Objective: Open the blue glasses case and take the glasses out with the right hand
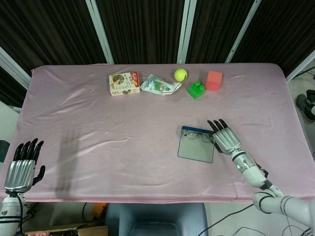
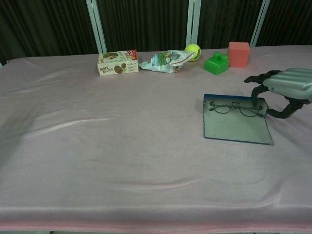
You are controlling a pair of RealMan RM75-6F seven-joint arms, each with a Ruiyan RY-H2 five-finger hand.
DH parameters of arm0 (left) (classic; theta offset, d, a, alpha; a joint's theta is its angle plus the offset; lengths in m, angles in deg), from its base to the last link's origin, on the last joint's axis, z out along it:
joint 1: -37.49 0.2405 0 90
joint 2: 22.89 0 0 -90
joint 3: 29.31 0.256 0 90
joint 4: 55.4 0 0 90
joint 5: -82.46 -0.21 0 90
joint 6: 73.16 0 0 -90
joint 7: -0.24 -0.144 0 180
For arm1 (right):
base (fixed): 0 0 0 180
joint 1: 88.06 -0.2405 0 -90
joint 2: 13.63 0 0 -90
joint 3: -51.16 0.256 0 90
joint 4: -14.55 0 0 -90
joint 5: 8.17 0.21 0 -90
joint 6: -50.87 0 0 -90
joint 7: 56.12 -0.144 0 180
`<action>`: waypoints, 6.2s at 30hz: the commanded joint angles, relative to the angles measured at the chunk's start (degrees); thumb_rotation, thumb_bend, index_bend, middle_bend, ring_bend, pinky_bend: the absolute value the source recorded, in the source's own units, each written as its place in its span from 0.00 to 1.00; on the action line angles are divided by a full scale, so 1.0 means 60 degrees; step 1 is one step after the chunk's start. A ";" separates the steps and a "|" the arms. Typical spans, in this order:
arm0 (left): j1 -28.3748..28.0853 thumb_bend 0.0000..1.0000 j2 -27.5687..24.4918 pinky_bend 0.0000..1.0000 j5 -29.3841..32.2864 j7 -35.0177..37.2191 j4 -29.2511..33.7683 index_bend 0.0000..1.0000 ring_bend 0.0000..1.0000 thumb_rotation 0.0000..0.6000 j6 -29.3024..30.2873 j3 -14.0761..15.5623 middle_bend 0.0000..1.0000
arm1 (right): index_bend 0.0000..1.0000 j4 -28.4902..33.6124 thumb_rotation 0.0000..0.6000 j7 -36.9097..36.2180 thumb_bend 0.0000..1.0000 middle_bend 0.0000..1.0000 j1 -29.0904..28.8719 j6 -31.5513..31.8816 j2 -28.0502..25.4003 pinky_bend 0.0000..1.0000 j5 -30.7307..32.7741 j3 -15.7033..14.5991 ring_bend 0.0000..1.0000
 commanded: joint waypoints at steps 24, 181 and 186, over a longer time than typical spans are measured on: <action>0.0031 0.41 -0.0094 0.05 0.0008 0.0169 0.0029 0.00 0.00 1.00 0.0022 0.0000 0.00 | 0.52 -0.0209 1.00 -0.0734 0.54 0.07 -0.0465 0.0174 0.0389 0.00 0.0139 0.1197 0.03; -0.0053 0.41 0.0103 0.05 0.0229 -0.0089 -0.0083 0.00 0.00 1.00 -0.0104 -0.0012 0.00 | 0.59 0.0701 1.00 0.0722 0.41 0.01 0.0186 0.0457 0.0721 0.00 -0.0740 0.0504 0.00; -0.0060 0.41 0.0097 0.05 0.0229 -0.0078 -0.0091 0.00 0.00 1.00 -0.0122 -0.0009 0.00 | 0.61 0.0382 1.00 0.0666 0.42 0.02 0.0057 0.0261 0.0957 0.00 -0.0684 0.0533 0.00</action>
